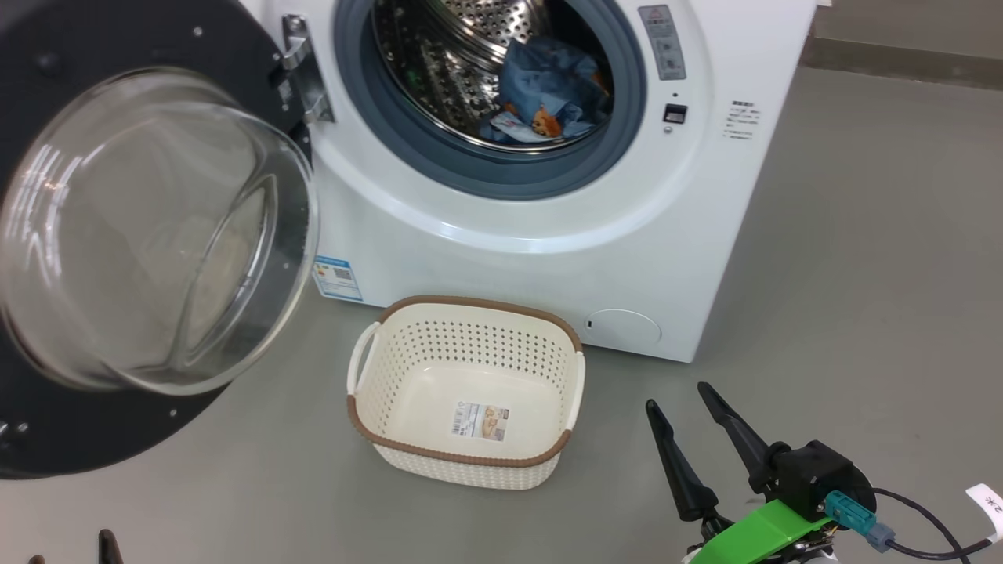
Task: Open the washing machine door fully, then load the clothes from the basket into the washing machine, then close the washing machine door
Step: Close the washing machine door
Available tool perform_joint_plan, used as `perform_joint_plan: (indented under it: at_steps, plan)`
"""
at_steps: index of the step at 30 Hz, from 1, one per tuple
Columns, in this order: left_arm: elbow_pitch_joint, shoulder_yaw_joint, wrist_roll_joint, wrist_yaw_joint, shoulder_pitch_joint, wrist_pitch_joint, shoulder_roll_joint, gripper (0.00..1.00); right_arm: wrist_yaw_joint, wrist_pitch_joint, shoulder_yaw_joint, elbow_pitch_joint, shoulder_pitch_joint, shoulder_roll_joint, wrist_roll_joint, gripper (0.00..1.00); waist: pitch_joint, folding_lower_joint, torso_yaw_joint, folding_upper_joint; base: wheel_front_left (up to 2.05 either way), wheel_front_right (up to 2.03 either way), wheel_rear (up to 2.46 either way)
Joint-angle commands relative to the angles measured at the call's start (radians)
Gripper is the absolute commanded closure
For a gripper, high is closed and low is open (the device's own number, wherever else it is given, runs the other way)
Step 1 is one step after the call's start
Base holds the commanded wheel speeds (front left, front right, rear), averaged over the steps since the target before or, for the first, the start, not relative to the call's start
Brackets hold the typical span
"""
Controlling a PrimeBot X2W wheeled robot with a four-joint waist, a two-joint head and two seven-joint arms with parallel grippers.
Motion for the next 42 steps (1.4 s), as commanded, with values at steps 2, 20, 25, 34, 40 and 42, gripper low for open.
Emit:
perform_joint_plan:
  at_steps: [2,20,25,34,40,42]
  plan:
    - [-0.016,0.034,-0.015,0.011,-0.011,-0.005,0.012,0.0,0.002,-0.005,0.03,-0.019,-0.033,0.001,0.001,0.0,-0.006,0.0,0.027,0.0,0.0,0.0,0.0]
    - [0.002,0.039,-0.037,0.028,0.003,-0.005,0.012,0.0,0.002,-0.005,0.058,0.001,-0.035,0.001,-0.002,0.0,-0.022,0.0,0.11,0.0,0.0,0.0,0.0]
    - [-0.002,0.04,-0.037,0.031,0.01,-0.005,0.012,0.0,0.002,-0.005,0.066,0.004,-0.034,0.001,-0.001,0.0,-0.025,0.0,0.119,0.0,0.0,0.0,0.0]
    - [-0.007,0.037,-0.046,0.039,0.013,-0.005,0.012,0.0,0.002,-0.005,0.087,0.012,-0.05,0.001,-0.001,0.0,-0.014,0.0,0.125,0.0,0.0,0.0,0.0]
    - [-0.013,0.035,-0.048,0.043,0.013,-0.005,0.012,0.0,0.002,-0.005,0.092,0.018,-0.059,0.001,0.002,0.0,-0.013,0.0,0.126,0.0,0.0,0.0,0.0]
    - [-0.014,0.035,-0.048,0.045,0.014,-0.005,0.012,0.0,0.002,-0.005,0.095,0.021,-0.061,0.001,0.003,0.0,-0.015,0.0,0.126,0.0,0.0,0.0,0.0]
